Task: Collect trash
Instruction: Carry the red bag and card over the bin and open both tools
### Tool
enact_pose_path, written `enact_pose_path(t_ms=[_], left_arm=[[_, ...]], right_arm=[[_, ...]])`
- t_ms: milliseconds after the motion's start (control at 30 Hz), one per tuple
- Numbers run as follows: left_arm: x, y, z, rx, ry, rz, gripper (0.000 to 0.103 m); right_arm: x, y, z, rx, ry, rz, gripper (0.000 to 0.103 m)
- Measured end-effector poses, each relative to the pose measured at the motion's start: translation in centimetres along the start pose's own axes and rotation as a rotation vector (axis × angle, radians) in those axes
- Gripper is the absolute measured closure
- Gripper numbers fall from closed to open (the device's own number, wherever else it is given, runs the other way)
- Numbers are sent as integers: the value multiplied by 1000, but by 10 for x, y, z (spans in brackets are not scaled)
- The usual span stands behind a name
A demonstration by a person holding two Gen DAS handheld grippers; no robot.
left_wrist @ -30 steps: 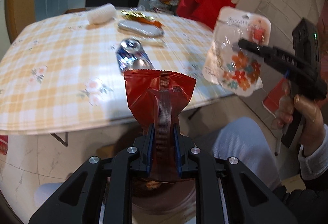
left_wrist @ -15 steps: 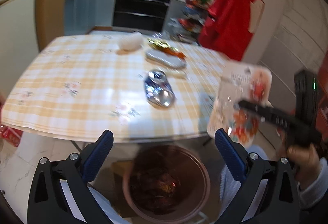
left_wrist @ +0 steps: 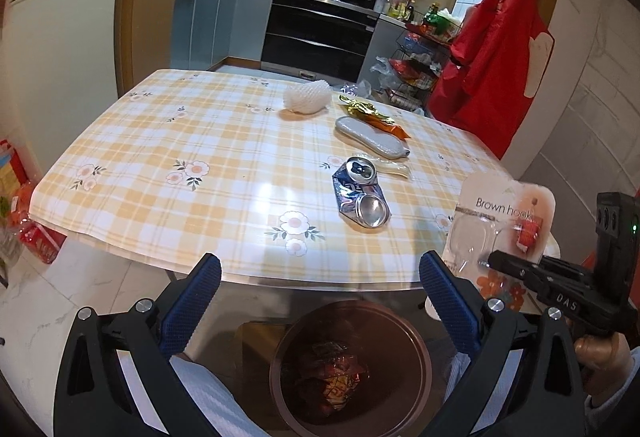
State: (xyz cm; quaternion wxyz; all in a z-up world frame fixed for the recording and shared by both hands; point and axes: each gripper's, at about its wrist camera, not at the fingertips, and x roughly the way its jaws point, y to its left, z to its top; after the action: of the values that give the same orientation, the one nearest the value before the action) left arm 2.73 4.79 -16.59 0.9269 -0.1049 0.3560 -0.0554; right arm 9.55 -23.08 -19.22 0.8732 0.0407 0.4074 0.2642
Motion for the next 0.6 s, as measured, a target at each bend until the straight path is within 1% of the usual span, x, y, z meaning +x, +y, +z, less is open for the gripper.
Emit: enact_pose_path(t_ms=[267,333,367,400,467,533,600], left_arm=[[-1,3,-1,-7,-1,9,6],[-1,4,-1,-10,-3,7,6],[-1,5,-1,-9,-3,8,6],[-1,5,-1,-9,-3,9,6],[-2,5,-1,-11,-4,9,6],[-2,5,-1,-11,-4,9,6],[-2,5,-1,-11,-3,10,6]], right_arm=[[10,13,-6,-29,54,20,89],[13,15,-7,-34,62,22,85],[13,16,-7,-34,65,25,80],[13,17,-7,-35,64,25,72],[13,19,-7,-39,59,20,64],[13,20,-7,-42,57,11,59],[12,19,-6,-40,50,-3,41]])
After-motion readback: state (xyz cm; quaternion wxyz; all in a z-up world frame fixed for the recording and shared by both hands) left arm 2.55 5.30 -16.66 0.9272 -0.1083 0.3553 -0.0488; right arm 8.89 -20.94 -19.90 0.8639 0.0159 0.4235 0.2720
